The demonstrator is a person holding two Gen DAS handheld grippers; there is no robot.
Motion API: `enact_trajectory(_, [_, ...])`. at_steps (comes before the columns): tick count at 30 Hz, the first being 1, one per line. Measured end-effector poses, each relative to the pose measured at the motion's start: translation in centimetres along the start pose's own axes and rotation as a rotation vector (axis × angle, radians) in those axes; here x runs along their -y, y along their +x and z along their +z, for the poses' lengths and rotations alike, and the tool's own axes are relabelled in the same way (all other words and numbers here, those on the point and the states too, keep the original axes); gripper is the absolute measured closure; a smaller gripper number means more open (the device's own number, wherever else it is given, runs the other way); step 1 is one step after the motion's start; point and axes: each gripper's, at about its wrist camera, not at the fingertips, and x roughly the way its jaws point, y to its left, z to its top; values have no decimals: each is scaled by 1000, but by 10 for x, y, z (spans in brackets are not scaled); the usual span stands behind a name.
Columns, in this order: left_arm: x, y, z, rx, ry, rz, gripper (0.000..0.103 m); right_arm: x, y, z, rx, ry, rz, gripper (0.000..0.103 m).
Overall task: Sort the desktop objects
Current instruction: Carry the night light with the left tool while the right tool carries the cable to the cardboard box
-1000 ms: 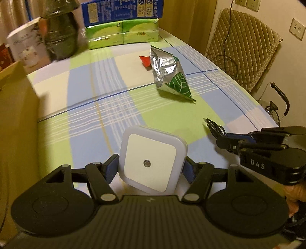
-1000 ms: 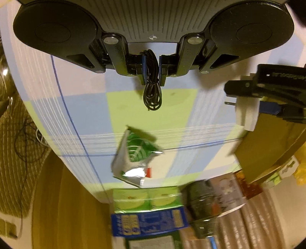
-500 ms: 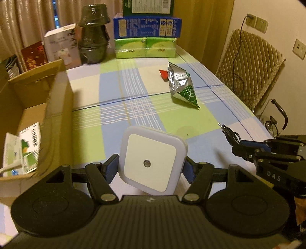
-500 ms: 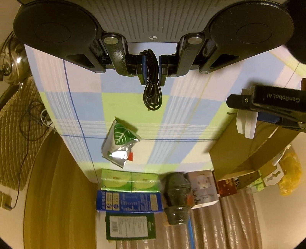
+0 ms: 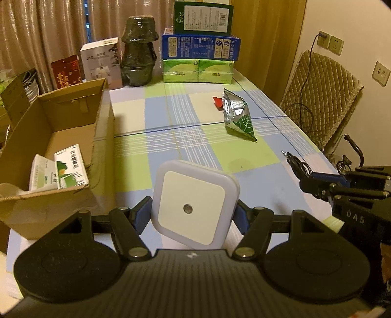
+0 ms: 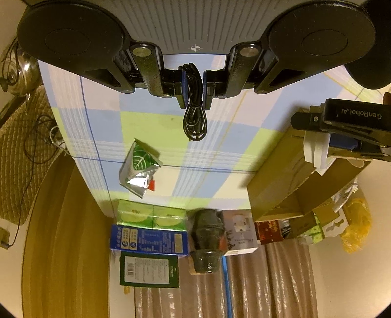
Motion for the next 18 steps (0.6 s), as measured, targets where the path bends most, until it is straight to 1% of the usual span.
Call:
enact_trajectory(11, [-11,-28,-11,27,-9,44,39,-22,-4,4,10,-22,53,94])
enact_trajectory(18, [-28,-41,-20,29,-31,78,39,-37,-4,7,12,-43,85,94])
